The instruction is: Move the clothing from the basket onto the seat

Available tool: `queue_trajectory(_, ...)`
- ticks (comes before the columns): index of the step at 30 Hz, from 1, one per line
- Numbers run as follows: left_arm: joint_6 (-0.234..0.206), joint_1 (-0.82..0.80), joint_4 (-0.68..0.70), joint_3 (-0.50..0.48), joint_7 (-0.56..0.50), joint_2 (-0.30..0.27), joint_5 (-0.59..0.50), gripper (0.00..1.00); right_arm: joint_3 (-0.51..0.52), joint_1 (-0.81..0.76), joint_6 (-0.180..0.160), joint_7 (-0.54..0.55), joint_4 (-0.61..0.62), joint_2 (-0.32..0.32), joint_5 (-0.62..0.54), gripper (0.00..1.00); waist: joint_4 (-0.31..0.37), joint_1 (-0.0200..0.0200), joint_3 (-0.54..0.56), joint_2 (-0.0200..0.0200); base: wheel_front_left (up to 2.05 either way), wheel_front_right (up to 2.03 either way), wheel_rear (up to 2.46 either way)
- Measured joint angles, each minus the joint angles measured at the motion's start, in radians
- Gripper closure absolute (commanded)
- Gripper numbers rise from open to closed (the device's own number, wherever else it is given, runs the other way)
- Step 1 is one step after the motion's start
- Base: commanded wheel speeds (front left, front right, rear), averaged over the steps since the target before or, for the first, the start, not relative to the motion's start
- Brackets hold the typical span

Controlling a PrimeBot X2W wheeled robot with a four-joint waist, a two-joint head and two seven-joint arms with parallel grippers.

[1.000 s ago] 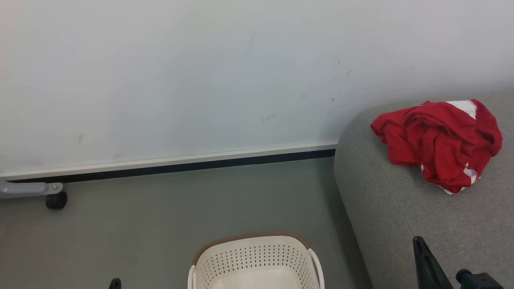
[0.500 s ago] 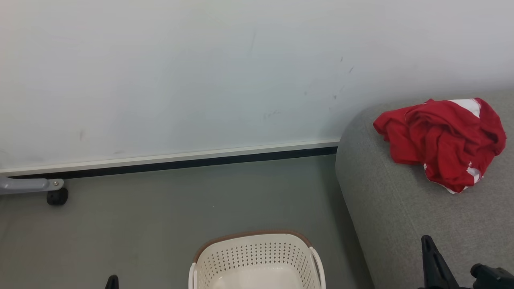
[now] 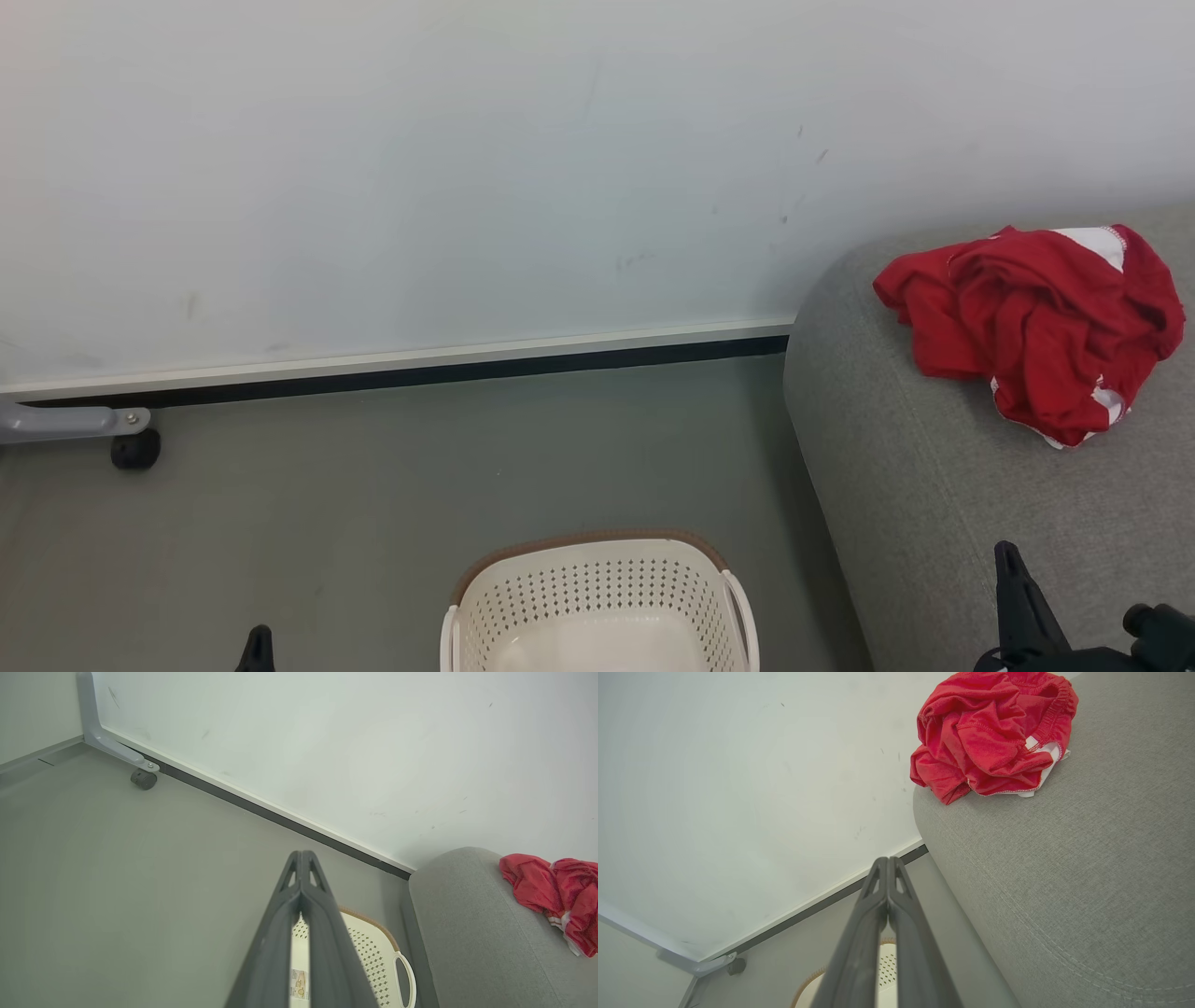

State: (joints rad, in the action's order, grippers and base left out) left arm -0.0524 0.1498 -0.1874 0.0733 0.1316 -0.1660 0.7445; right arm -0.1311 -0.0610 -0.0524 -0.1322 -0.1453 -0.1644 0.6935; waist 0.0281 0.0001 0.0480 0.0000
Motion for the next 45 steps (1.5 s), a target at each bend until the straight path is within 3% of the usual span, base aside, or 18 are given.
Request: queue_trajectory(45,0.098,-0.125,-0.060,-0.093,-0.140,0.068,0.477,1.00,0.150,0.081,0.096,0.141,-0.087,0.069,0.512,1.00,-0.016,0.0000,-0.028,0.0000,0.00,0.00,0.00)
